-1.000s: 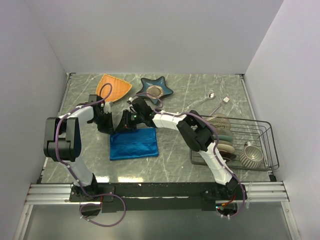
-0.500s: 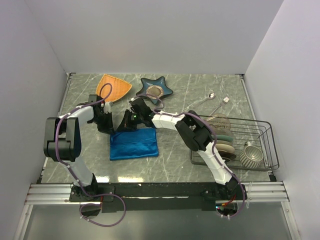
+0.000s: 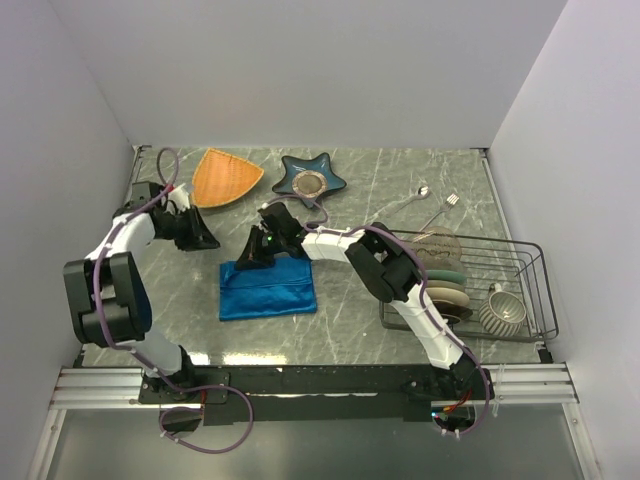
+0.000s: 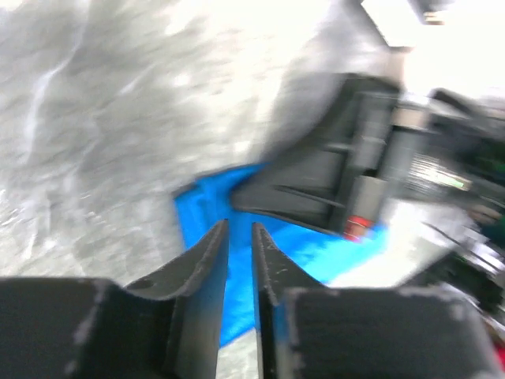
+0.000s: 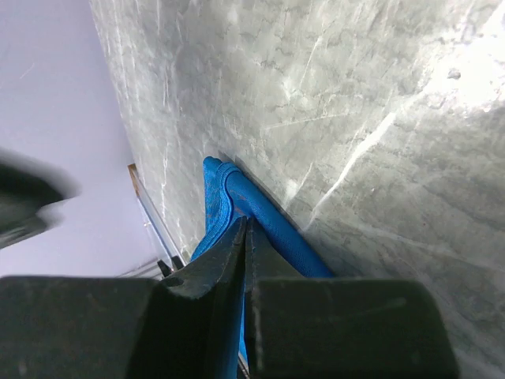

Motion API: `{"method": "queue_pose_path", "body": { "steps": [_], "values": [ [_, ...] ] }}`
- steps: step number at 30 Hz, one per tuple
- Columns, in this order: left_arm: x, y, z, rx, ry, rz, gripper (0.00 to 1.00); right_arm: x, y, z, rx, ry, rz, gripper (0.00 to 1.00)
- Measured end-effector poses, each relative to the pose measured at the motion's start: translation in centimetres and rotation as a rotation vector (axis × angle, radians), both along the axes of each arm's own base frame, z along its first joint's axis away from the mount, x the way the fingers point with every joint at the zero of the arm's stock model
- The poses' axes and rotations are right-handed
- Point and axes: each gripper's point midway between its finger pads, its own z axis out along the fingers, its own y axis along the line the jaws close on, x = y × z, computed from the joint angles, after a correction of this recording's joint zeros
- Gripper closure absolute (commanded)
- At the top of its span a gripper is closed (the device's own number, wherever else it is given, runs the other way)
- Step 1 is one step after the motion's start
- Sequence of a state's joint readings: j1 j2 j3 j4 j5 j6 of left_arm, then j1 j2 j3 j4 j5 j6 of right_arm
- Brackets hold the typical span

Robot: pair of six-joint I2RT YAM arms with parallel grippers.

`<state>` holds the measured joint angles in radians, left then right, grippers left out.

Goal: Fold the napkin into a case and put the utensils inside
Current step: Fold the lower triangle-folded napkin at the center of the board.

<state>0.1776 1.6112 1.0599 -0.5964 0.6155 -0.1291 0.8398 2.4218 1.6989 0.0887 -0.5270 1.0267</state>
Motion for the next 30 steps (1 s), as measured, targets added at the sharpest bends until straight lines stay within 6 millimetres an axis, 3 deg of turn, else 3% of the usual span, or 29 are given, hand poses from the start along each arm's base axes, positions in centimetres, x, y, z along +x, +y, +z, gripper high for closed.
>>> {"method": "queue_pose_path", "body": {
  "steps": [3, 5, 9, 14, 18, 30],
  "values": [
    [-0.3, -1.6, 2.1, -0.140, -0.049, -0.074, 0.94, 0.0, 0.0, 0.0, -0.001, -0.001, 0.000, 0.92],
    [-1.2, -3.2, 2.2, -0.237, -0.032, -0.140, 0.99, 0.0, 0.0, 0.0, -0.001, -0.003, 0.001, 0.93],
    [-3.2, -4.8, -0.4, -0.356, 0.088, -0.187, 0.99, 0.0, 0.0, -0.1, -0.001, -0.003, 0.001, 0.93],
    [-5.9, -4.9, -4.5, -0.374, 0.279, -0.148, 0.99, 0.0, 0.0, -0.1, 0.001, -0.004, 0.001, 0.93],
    [-6.7, -4.4, -7.1, -0.337, 0.388, -0.102, 0.99, 0.0, 0.0, -0.1, 0.001, -0.004, 0.001, 0.93],
    [-6.6, -4.4, -7.4, -0.434, 0.485, -0.019, 0.96, -0.1, 0.0, -0.1, 0.001, -0.004, 0.003, 0.93]
  ]
}}
